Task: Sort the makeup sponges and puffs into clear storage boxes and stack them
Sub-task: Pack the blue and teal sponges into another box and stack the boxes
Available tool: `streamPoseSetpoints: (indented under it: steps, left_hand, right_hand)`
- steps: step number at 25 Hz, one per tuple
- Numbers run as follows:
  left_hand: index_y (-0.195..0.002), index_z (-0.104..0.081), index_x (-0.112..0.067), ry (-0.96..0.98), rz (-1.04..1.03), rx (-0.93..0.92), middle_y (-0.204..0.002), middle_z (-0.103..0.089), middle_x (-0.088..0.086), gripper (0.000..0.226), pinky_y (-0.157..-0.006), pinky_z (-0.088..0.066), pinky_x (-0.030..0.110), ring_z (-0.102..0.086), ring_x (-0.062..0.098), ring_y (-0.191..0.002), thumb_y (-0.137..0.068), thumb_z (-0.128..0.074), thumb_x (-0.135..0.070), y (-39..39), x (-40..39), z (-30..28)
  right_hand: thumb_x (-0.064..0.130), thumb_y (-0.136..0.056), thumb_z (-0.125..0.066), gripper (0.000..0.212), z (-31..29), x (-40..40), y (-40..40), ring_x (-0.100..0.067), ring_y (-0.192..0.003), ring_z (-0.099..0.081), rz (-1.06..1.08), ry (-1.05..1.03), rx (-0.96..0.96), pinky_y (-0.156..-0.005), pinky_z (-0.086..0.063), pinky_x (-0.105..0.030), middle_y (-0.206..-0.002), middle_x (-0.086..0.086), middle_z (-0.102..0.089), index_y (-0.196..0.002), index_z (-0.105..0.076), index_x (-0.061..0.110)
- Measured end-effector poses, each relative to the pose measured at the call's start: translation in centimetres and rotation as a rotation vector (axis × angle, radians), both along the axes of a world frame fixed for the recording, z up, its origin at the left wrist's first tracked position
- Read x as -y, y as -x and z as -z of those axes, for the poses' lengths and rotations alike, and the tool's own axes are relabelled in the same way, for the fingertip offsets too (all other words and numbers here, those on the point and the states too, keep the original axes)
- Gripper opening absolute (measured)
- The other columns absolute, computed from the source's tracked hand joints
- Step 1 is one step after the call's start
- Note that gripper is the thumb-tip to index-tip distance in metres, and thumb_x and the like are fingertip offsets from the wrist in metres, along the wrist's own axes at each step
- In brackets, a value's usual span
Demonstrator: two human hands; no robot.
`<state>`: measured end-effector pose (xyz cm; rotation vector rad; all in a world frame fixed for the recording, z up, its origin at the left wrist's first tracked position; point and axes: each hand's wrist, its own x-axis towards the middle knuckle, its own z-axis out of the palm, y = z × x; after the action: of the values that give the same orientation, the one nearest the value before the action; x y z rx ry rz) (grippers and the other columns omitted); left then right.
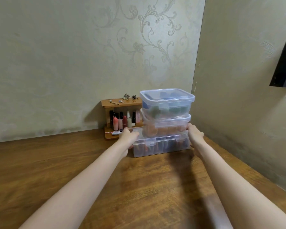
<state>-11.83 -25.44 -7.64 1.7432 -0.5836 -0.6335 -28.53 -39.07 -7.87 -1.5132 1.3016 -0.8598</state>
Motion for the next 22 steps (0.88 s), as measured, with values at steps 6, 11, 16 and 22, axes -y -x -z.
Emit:
streamPoseSetpoints:
  steps: [6, 11, 16, 22]
  left_hand:
    - [-0.147, -0.024, -0.014, -0.148, -0.175, 0.125, -0.150, -0.030, 0.017, 0.069, -0.108, -0.038, 0.045, -0.038, 0.034, -0.133, -0.087, -0.058, -0.023, -6.2, -7.4, -0.6]
    - [-0.149, -0.020, -0.013, -0.248, -0.289, 0.182, -0.149, -0.031, 0.023, 0.069, -0.108, -0.038, 0.045, -0.034, 0.037, -0.136, -0.087, -0.051, -0.012, -11.5, -13.5, -0.8]
    - [-0.145, -0.026, -0.008, -0.254, -0.431, 0.214, -0.148, -0.031, 0.020, 0.062, -0.109, -0.036, 0.047, -0.033, 0.036, -0.135, -0.089, -0.051, -0.010, -15.8, -18.1, -0.5]
    - [-0.140, -0.038, -0.017, -0.220, -0.482, 0.306, -0.145, -0.038, 0.014, 0.065, -0.104, -0.042, 0.052, -0.038, 0.035, -0.132, -0.083, -0.067, -0.030, -20.3, -20.7, 0.1]
  right_hand:
    - [0.031, -0.098, -0.014, 0.050, 0.6, -6.9, -6.9, -0.031, -0.133, -0.022, -0.296, 0.142, -0.064, -0.109, -0.020, -0.044, -0.138, -0.014, -0.043, -0.121, -0.056, 0.013]
    - [0.033, -0.100, -0.021, 0.045, 0.3, -13.1, -12.5, -0.037, -0.137, -0.020, -0.444, 0.148, -0.116, -0.112, -0.022, -0.045, -0.147, -0.022, -0.026, -0.134, -0.045, 0.017]
    - [0.026, -0.092, -0.050, 0.043, 0.5, -18.1, -17.6, -0.043, -0.136, -0.025, -0.612, 0.205, -0.146, -0.113, -0.029, -0.050, -0.151, -0.021, -0.012, -0.134, -0.041, 0.021]
    - [0.016, -0.091, -0.055, 0.054, 0.2, -20.0, -22.1, -0.035, -0.139, -0.028, -0.739, 0.222, -0.143, -0.108, -0.036, -0.039, -0.154, -0.014, -0.011, -0.141, -0.036, 0.022]
